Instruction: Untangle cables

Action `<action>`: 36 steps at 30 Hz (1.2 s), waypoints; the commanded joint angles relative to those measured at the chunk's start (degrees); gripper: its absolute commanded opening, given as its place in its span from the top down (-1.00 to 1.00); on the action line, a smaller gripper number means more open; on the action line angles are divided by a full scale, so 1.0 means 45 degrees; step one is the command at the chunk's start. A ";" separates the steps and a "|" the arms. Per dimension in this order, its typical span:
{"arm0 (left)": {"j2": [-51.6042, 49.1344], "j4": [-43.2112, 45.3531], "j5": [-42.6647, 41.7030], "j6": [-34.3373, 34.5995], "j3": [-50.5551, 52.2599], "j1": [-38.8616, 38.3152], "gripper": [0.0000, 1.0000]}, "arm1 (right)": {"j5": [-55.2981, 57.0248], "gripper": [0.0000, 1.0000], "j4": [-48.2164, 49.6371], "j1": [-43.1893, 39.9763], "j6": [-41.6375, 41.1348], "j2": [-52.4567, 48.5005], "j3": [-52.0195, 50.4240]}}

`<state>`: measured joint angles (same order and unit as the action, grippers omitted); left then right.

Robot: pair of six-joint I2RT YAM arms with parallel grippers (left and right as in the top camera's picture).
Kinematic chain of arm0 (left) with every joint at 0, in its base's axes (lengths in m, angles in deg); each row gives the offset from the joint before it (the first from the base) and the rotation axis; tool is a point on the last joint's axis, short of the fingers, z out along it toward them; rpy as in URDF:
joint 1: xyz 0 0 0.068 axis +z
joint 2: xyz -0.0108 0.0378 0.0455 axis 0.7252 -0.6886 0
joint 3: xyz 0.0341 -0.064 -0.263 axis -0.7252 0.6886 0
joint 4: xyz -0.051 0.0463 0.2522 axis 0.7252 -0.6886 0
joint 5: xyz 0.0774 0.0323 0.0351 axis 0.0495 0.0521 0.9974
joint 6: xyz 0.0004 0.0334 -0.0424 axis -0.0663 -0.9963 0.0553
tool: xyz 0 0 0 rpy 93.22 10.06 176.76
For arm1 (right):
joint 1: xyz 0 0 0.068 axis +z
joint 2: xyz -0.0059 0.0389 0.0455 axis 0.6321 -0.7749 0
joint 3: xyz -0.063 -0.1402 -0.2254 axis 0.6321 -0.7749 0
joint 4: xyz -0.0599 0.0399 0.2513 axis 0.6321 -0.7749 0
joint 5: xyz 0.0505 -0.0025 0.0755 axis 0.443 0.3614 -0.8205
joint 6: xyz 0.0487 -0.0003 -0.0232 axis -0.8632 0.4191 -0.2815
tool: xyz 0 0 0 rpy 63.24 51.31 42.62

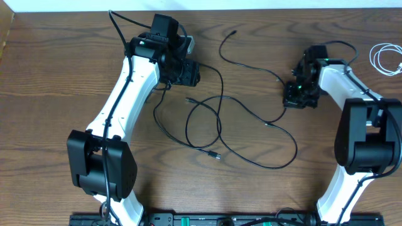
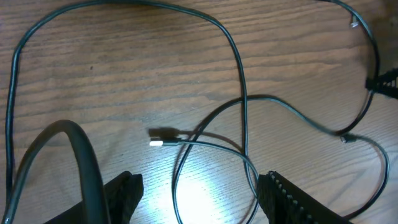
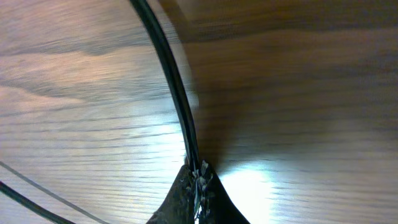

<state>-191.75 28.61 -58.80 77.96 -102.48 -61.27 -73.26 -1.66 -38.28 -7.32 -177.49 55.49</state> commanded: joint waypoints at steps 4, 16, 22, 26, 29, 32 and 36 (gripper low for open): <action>-0.0151 -0.0073 0.0078 0.0155 0.0024 0.0044 -0.32 | -0.2943 0.98 0.0578 0.0573 0.1598 -0.2064 -0.1258; -0.0151 0.0369 0.0078 0.0155 0.0024 0.0044 -0.30 | -1.1672 0.97 0.0073 0.0544 0.5799 -0.1433 0.0117; -0.0151 0.0364 0.0073 0.0160 0.0024 0.0039 -0.30 | -1.1876 0.97 0.0073 0.0554 0.5945 -0.1025 0.0393; -0.0151 0.0374 0.0073 0.0160 0.0024 0.0039 -0.30 | -1.2594 0.97 0.0083 0.0554 0.6261 -0.0797 0.0427; -0.0151 0.0403 0.0073 0.0165 0.0024 0.0039 -0.30 | -1.3435 0.97 0.0306 0.0554 0.6465 -0.0593 0.0427; -0.0151 0.0418 0.0068 0.0165 0.0024 0.0039 -0.30 | -1.3891 0.97 0.0680 0.0554 0.6455 -0.0291 0.0437; -0.0151 0.0413 0.0068 0.0170 0.0024 0.0039 -0.30 | -1.3823 0.97 0.1481 0.0554 0.5833 0.0282 0.0452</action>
<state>-191.75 30.41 -58.80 78.61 -102.48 -61.27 -131.84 3.50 -36.33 19.91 -179.83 56.39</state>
